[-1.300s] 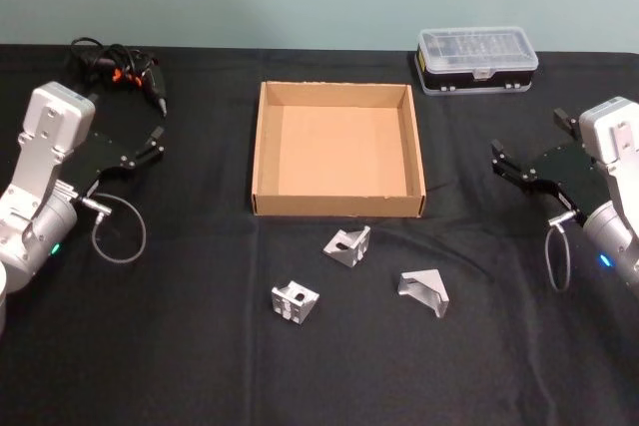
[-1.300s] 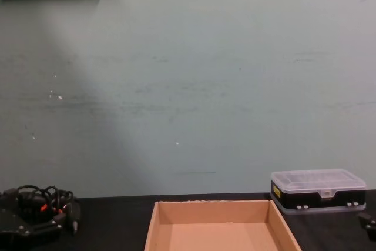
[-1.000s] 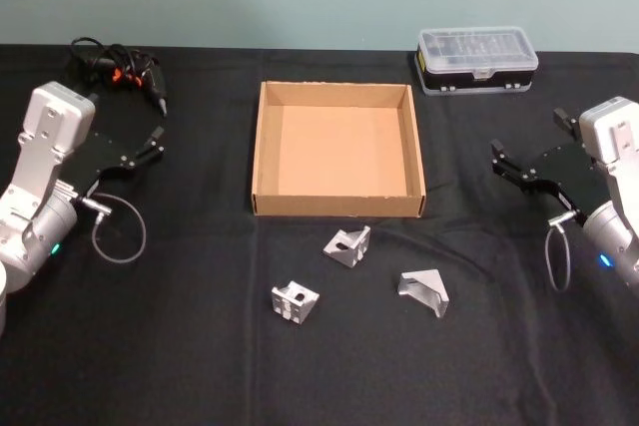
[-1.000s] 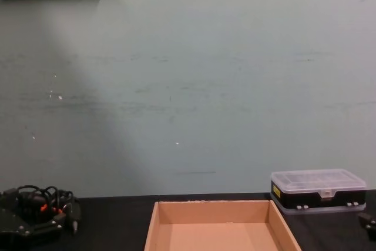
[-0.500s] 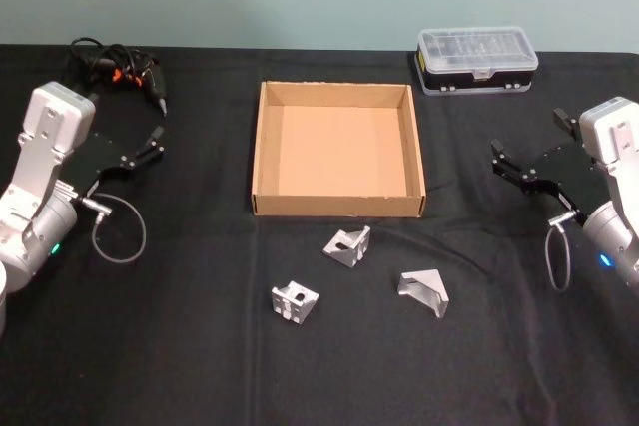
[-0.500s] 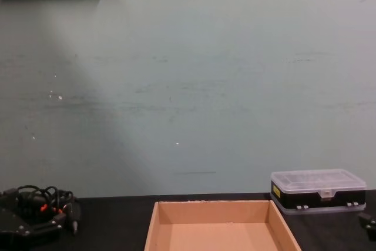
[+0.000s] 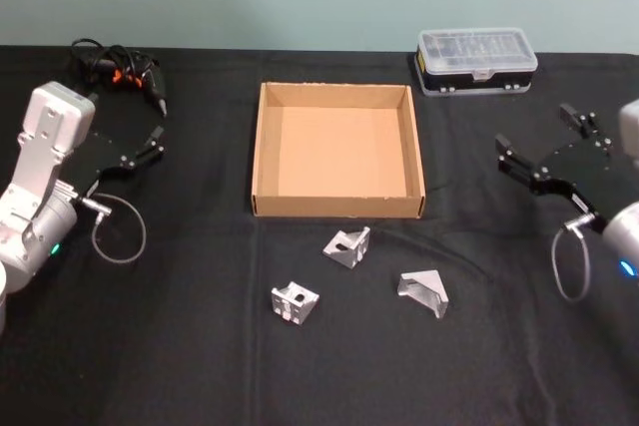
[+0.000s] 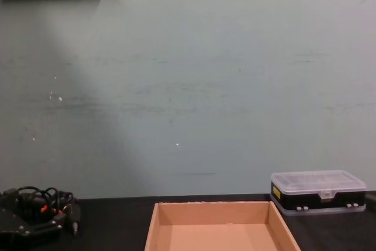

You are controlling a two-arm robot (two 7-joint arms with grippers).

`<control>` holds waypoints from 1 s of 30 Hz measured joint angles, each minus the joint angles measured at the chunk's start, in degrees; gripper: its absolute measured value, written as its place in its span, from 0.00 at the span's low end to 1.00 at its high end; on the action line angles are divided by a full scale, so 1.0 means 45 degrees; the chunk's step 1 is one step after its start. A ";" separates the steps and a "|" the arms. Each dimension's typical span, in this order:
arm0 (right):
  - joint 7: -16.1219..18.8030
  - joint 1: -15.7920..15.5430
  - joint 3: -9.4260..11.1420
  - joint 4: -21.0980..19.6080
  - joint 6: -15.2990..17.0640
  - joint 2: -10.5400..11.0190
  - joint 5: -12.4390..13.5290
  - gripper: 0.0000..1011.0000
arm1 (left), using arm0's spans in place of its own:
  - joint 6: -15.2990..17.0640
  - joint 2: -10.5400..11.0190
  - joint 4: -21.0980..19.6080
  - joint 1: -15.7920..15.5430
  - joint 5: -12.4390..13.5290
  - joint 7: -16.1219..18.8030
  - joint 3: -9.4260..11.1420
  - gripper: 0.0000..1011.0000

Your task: Use one hand to pick up the angle iron from the table and place it into the box.

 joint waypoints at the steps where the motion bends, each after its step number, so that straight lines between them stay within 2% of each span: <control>1: 0.0229 -0.0338 0.0206 -0.0445 0.0068 0.0198 0.0320 0.99 | 0.0000 0.0000 0.0000 0.0000 0.0000 0.0000 0.0000 1.00; 2: 0.0229 -0.0338 0.0206 -0.0445 0.0068 0.0198 0.0320 0.99 | 0.0000 0.0000 0.0000 0.0000 -0.0001 0.0000 -0.0001 1.00; 3: 0.0567 -0.0751 0.0447 -0.0964 0.0139 0.0480 0.0709 0.99 | 0.0000 0.0000 0.0000 0.0000 0.0000 0.0000 0.0000 1.00; 6: 0.1200 -0.1430 0.0760 -0.1719 0.0282 0.0959 0.1360 0.99 | 0.0000 0.0000 -0.0001 -0.0001 0.0000 0.0000 0.0000 1.00; 7: 0.1721 -0.1900 0.0962 -0.2230 0.0399 0.1322 0.1844 0.99 | 0.0000 0.0001 0.0000 0.0001 -0.0001 0.0000 0.0000 1.00; 9: 0.2254 -0.2388 0.1122 -0.2692 0.0481 0.1692 0.2265 0.99 | 0.0000 0.0000 -0.0001 0.0000 -0.0001 0.0000 -0.0001 1.00; 10: 0.2802 -0.2822 0.1262 -0.3089 0.0504 0.2028 0.2626 0.99 | 0.0000 0.0000 0.0000 0.0000 -0.0001 0.0000 -0.0001 1.00; 13: 0.3640 -0.3433 0.1407 -0.3610 0.0506 0.2554 0.3064 0.99 | 0.0000 0.0000 -0.0001 0.0000 0.0000 0.0000 -0.0001 1.00; 14: 0.4228 -0.3774 0.1460 -0.3882 0.0504 0.2869 0.3291 0.99 | 0.0000 0.0001 0.0000 0.0000 -0.0001 0.0000 0.0000 1.00; 18: 0.5302 -0.4334 0.1460 -0.4265 0.0546 0.3385 0.3586 0.99 | 0.0000 0.0000 0.0000 0.0000 0.0000 0.0000 0.0000 1.00; 21: 0.5662 -0.4511 0.1318 -0.4315 0.0715 0.3457 0.3600 0.99 | 0.0000 0.0000 -0.0001 0.0000 -0.0001 0.0000 -0.0001 1.00; 24: 0.5724 -0.4484 0.1089 -0.4141 0.0902 0.3246 0.3380 0.99 | 0.0000 0.0000 -0.0001 0.0000 -0.0001 0.0000 -0.0001 1.00; 30: 0.5234 -0.3997 0.0793 -0.3439 0.1356 0.2188 0.3082 0.99 | 0.0000 0.0000 0.0000 0.0000 -0.0001 0.0000 0.0000 1.00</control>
